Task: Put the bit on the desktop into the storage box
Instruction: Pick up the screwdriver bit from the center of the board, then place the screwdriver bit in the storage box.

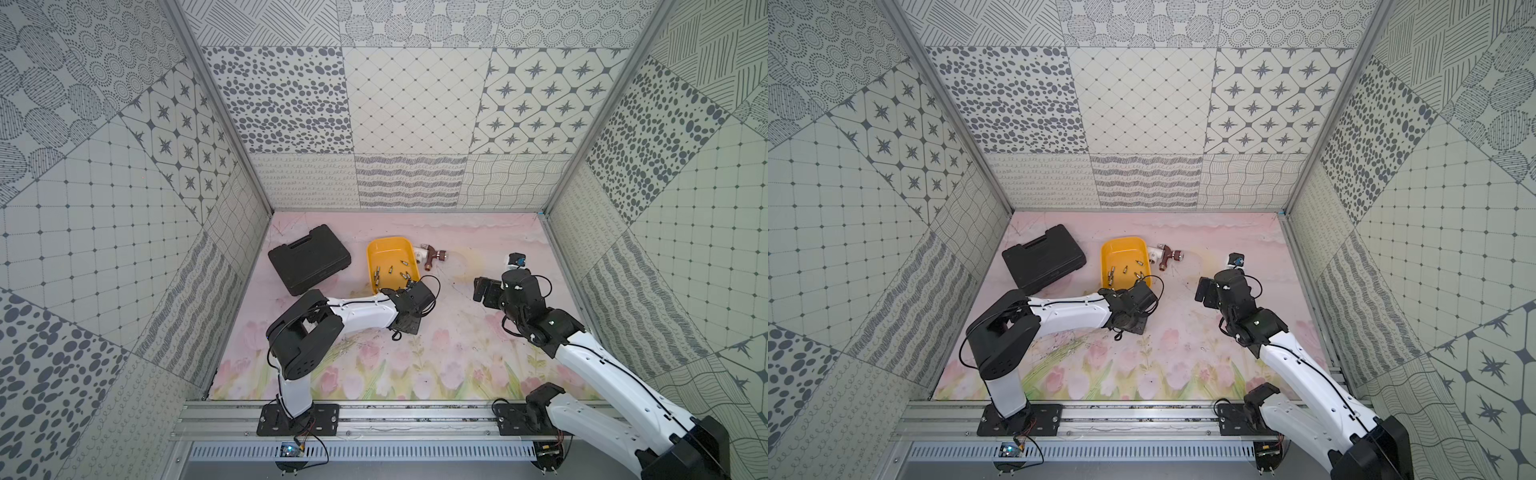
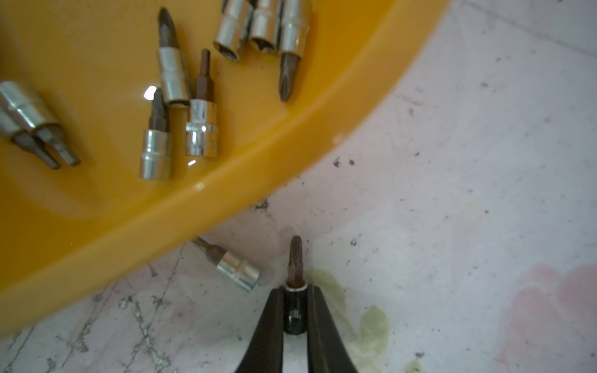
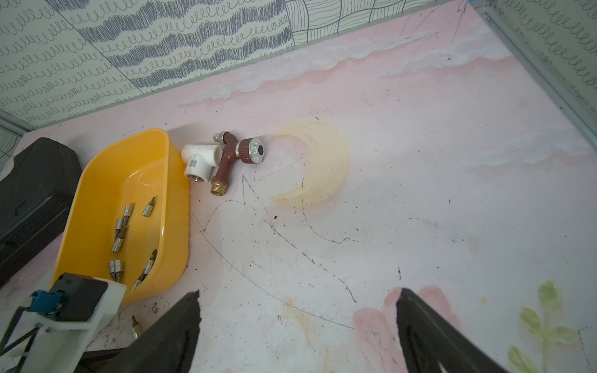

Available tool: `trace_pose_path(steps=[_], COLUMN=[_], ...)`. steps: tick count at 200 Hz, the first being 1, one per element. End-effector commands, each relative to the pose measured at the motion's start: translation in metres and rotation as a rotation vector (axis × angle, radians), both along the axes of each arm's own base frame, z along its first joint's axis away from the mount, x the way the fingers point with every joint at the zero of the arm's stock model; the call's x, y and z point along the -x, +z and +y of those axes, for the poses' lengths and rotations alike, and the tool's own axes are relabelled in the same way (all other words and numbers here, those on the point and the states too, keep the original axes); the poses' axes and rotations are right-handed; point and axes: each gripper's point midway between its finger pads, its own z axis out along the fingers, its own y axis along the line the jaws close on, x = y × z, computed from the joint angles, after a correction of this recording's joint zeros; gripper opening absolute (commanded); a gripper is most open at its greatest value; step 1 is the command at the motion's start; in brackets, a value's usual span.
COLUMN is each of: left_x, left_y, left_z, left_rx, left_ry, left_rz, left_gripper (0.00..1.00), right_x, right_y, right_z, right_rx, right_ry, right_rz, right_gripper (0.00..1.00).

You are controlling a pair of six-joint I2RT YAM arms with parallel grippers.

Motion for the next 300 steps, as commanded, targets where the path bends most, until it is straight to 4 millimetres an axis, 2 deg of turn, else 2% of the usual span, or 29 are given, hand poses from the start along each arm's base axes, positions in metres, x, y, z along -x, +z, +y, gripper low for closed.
trace_pose_path(steps=[1,59,97,129,172,177,205,234,271,300], left_x=[0.006,0.006,0.005,0.000,-0.013,-0.013,-0.031,-0.054,-0.083,-0.108], left_y=[-0.007,0.008,0.030,0.060,0.111,0.113,0.139,0.155,0.156,0.143], left_z=[0.005,0.003,-0.002,-0.013,-0.019,-0.014,-0.007,0.006,0.025,0.040], left_rx=[-0.013,0.005,0.013,0.078,0.131,0.115,0.116,0.103,0.090,0.083], left_ry=[0.003,-0.014,-0.055,-0.087,-0.108,-0.109,-0.099,-0.084,-0.045,-0.005], left_rz=[0.040,0.013,-0.061,-0.134,-0.236,-0.229,-0.272,-0.338,-0.358,-0.322], left_gripper=[0.10,0.08,0.06,0.06,0.07,0.07,0.07,0.07,0.07,0.07], right_x=[-0.004,-0.004,-0.003,-0.003,-0.004,-0.004,-0.003,-0.003,-0.003,-0.004], right_y=[0.002,0.002,0.002,0.002,0.002,0.002,0.003,0.004,0.004,0.004], right_z=[-0.001,-0.001,-0.001,-0.001,0.000,0.000,0.000,0.000,0.000,0.001], right_rx=[-0.018,-0.023,-0.027,-0.028,-0.031,-0.031,-0.034,-0.033,-0.035,-0.035], right_ry=[-0.016,-0.015,-0.016,-0.018,-0.015,-0.013,-0.012,-0.013,-0.011,-0.008], right_rz=[-0.023,-0.024,-0.025,-0.025,-0.025,-0.024,-0.026,-0.030,-0.030,-0.028], right_gripper=[0.97,0.97,0.97,0.97,0.97,0.97,0.97,0.97,0.97,0.97])
